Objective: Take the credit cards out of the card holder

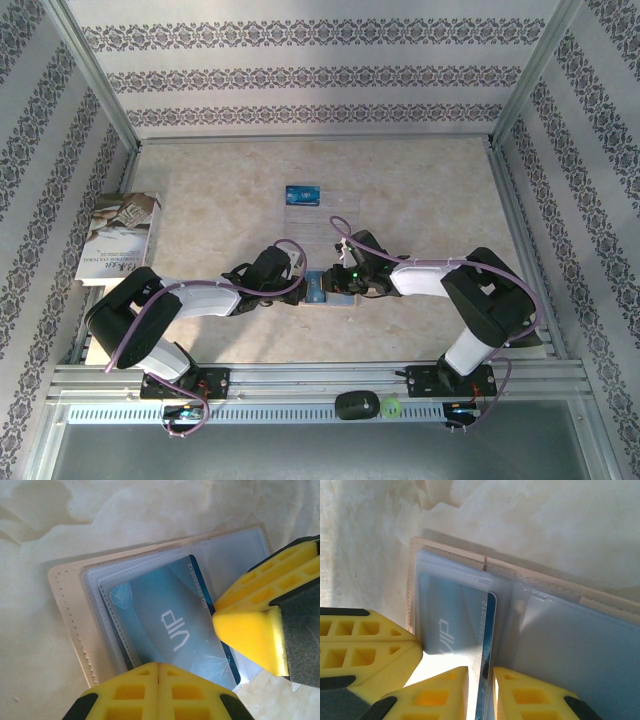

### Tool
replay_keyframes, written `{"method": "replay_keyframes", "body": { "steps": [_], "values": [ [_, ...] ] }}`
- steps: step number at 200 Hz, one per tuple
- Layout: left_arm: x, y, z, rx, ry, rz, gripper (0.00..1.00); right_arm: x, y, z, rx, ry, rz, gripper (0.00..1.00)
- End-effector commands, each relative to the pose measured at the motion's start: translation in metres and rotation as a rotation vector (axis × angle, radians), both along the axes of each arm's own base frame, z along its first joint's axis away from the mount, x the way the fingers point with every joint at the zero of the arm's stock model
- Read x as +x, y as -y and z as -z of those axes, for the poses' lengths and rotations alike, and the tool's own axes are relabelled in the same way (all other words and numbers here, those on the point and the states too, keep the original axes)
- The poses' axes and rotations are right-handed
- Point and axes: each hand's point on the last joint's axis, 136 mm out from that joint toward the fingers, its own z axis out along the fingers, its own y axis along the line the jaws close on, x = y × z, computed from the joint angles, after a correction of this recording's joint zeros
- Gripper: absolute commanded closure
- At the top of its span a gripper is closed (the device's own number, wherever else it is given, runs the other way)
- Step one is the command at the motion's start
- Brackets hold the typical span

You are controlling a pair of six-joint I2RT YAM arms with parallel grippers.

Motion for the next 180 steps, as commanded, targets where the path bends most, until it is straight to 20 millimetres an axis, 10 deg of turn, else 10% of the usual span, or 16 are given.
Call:
{"method": "replay_keyframes", "body": {
  "steps": [1,64,180],
  "values": [
    [-0.01,-0.014,0.021,0.047,-0.061,-0.02,0.94,0.001,0.0,0.004,0.021,-0.019,0.009,0.8],
    [-0.009,-0.014,0.02,0.044,-0.06,-0.025,0.94,0.001,0.006,0.008,0.012,-0.016,0.038,1.0],
    [-0.014,-0.017,0.023,0.035,-0.071,-0.041,0.95,0.0,0.034,0.01,-0.031,-0.015,0.119,1.0]
  ]
}}
